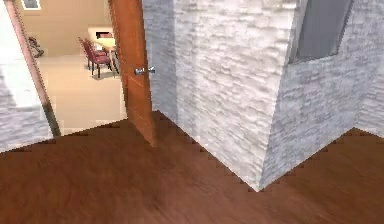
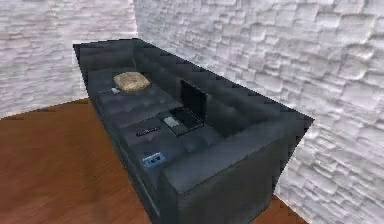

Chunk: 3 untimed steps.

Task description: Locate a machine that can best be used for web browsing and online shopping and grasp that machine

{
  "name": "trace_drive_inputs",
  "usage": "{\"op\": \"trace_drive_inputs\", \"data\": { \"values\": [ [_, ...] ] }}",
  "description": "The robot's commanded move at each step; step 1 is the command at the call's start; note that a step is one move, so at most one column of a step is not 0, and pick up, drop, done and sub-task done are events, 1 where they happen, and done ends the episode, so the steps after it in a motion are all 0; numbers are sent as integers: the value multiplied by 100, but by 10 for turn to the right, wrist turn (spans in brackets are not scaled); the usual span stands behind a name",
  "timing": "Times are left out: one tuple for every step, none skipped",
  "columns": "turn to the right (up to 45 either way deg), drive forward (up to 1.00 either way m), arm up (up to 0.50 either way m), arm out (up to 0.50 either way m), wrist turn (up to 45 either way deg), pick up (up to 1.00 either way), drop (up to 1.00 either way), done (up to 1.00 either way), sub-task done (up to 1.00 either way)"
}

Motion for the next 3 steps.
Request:
{"op": "trace_drive_inputs", "data": {
  "values": [
    [450, 0, 0, 0, 0, 0, 0, 0, 0],
    [90, 0, 0, 0, 0, 0, 0, 0, 0],
    [0, 80, 0, 0, 0, 0, 0, 0, 0]
  ]
}}
